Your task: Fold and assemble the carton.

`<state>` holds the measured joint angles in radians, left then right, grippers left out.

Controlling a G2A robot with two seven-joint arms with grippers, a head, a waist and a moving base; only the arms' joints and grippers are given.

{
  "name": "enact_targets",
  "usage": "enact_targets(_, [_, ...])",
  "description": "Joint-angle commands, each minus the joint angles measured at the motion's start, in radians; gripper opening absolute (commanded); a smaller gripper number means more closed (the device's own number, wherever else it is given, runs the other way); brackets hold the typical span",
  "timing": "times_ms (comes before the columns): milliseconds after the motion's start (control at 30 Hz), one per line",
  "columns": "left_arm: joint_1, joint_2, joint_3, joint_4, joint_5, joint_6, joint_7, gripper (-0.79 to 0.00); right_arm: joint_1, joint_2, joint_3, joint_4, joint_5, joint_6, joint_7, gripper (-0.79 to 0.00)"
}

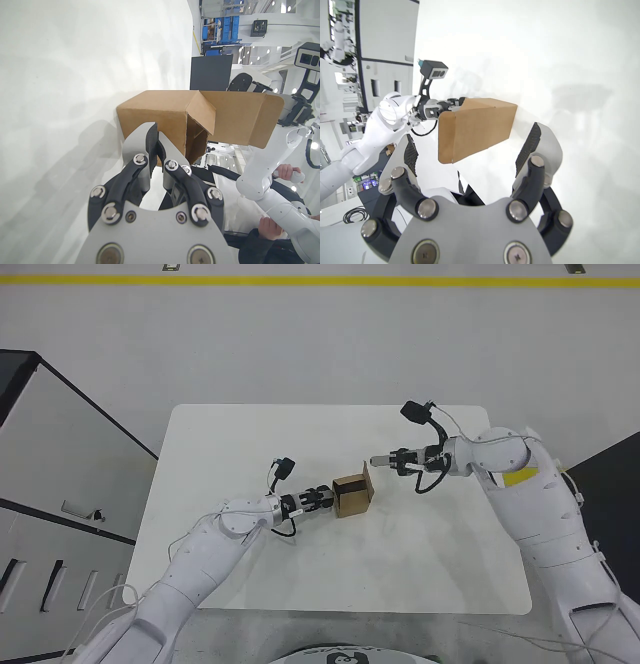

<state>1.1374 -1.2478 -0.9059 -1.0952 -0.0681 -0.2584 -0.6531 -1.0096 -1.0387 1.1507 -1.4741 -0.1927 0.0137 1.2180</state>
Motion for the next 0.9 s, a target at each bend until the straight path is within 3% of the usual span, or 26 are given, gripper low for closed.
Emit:
enact_targets(0, [0.000,0.000,0.000,0.000,0.000,0.000,0.000,-0.785,-0.001,0.000,0.001,0.001,0.002,-0.003,-0.005,0.000])
enact_targets(167, [0.000,0.000,0.000,0.000,0.000,0.000,0.000,-0.785,-0.007,0.000,0.001,-0.001,0.011,-0.010,-0.013,0.000])
enact_targets(333, [0.000,0.000,0.000,0.000,0.000,0.000,0.000,-0.785,-0.029,0.014,0.069,0.061,0.106,-0.106,0.028,0.000])
enact_targets(433, [0.000,0.000,0.000,0.000,0.000,0.000,0.000,-0.785,-0.032,0.019,0.073,0.092,0.098,-0.125,0.044,-0.194])
enact_targets(500, [0.000,0.000,0.000,0.000,0.000,0.000,0.000,-0.785,-0.030,0.019,0.062,0.095,0.094,-0.126,0.051,-0.397])
enact_targets(867, [0.000,0.000,0.000,0.000,0.000,0.000,0.000,-0.785,0.079,-0.008,-0.097,0.083,-0.006,-0.079,0.061,-0.496])
